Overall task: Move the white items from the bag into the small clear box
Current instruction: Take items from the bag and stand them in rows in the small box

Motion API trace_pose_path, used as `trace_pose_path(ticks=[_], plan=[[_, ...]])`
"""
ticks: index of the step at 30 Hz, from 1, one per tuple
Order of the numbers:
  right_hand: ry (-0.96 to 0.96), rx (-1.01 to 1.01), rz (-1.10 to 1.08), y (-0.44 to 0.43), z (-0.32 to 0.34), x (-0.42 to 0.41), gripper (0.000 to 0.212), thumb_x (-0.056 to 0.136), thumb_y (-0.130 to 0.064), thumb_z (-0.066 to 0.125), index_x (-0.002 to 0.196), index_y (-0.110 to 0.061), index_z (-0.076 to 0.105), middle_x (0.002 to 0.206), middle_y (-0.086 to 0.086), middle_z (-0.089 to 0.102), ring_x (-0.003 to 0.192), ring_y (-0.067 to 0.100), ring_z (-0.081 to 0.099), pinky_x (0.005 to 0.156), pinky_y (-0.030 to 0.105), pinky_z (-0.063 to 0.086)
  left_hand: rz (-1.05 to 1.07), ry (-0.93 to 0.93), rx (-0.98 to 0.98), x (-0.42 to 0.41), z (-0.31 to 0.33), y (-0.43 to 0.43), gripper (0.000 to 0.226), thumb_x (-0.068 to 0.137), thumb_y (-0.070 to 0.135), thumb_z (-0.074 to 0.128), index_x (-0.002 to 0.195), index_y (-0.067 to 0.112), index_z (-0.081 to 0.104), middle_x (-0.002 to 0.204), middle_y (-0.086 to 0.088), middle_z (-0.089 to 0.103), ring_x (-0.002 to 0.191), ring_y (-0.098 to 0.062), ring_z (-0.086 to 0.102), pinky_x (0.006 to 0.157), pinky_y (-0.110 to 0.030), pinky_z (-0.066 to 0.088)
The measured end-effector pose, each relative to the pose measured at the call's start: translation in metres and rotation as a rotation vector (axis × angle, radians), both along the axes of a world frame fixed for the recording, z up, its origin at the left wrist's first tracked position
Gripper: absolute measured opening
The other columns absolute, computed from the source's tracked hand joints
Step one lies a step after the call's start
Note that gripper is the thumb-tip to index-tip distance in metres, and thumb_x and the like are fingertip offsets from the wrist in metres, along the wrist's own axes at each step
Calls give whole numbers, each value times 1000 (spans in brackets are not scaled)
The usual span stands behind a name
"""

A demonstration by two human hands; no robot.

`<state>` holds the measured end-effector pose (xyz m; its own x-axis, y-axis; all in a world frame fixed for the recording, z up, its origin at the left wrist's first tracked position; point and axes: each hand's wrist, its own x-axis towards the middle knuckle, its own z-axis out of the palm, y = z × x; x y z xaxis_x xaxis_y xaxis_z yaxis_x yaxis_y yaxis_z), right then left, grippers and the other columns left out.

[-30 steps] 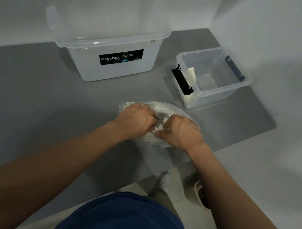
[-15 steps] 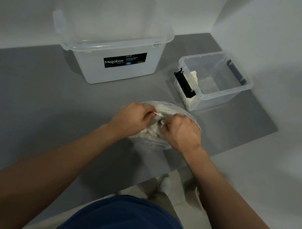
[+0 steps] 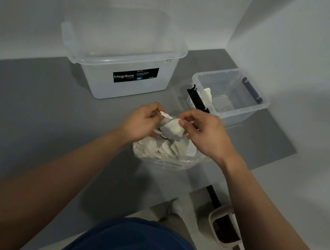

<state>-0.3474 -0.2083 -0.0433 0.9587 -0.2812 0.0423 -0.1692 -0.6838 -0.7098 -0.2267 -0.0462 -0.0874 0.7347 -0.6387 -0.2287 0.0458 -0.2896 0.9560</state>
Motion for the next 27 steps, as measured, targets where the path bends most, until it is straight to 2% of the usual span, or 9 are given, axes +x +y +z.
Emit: trace_pose_path(ticks=[3, 5, 8, 11, 13, 17, 21, 24, 27], plan=[[-1, 18, 29, -7, 8, 7, 10, 96, -22, 69, 103, -24, 76, 88, -13, 74, 83, 7, 71, 76, 28, 60, -51, 336, -121, -5, 14, -3, 18, 103, 12, 50, 114, 6, 63, 106, -19, 68, 91, -33, 73, 78, -47, 63], [5, -3, 47, -11, 12, 10, 9, 95, -23, 72, 102, -25, 76, 88, -14, 74, 83, 4, 71, 76, 29, 60, -109, 416, -187, -6, 17, -2, 23, 102, 18, 57, 121, 5, 61, 107, -16, 70, 96, -33, 73, 80, -44, 63], [-9, 9, 38, -16, 18, 13, 9, 91, -25, 76, 100, -25, 76, 87, -10, 74, 76, 4, 70, 74, 29, 60, -170, 311, -229, -8, 18, -5, 28, 95, 12, 68, 122, 6, 62, 111, -16, 73, 99, -28, 74, 76, -34, 64], [20, 82, 42, -26, 24, 16, 11, 90, -23, 77, 101, -24, 77, 85, -3, 75, 75, 14, 73, 77, 40, 62, -125, 224, -257, -7, 19, -13, 23, 94, 3, 68, 116, 8, 66, 105, -11, 76, 91, -22, 75, 71, -31, 63], [50, 47, 80, -36, 32, 17, 15, 91, -21, 75, 106, -25, 77, 85, 2, 74, 76, 18, 72, 81, 42, 59, -90, 183, -262, -5, 22, -19, 20, 93, 4, 69, 112, 13, 69, 102, -6, 77, 88, -21, 75, 73, -31, 63], [108, -90, 121, -56, 52, 20, 24, 91, -26, 75, 115, -28, 75, 89, -7, 72, 81, 7, 69, 83, 32, 56, -56, 82, -224, -1, 27, -38, 17, 92, 11, 73, 109, 16, 72, 105, -8, 77, 90, -24, 75, 78, -34, 63], [119, -104, 140, -79, 65, 25, 8, 93, -25, 72, 100, -25, 77, 84, -15, 74, 77, 1, 71, 80, 26, 57, -59, -19, -188, 0, 36, -59, 19, 92, 15, 74, 110, 15, 74, 100, -3, 78, 91, -20, 76, 79, -32, 62], [113, -167, 135, -101, 74, 28, 7, 92, -25, 73, 96, -25, 78, 80, -19, 72, 75, -4, 68, 74, 17, 53, -55, -26, -164, 1, 42, -74, 20, 92, 13, 74, 112, 16, 74, 100, -1, 78, 91, -17, 76, 75, -27, 61], [86, -227, 100, -129, 80, 29, 6, 92, -26, 73, 95, -27, 78, 84, -19, 71, 77, -8, 65, 69, 7, 45, 33, 17, -175, 4, 45, -88, 18, 91, 11, 75, 104, 22, 75, 95, 0, 78, 86, -18, 76, 72, -31, 63]])
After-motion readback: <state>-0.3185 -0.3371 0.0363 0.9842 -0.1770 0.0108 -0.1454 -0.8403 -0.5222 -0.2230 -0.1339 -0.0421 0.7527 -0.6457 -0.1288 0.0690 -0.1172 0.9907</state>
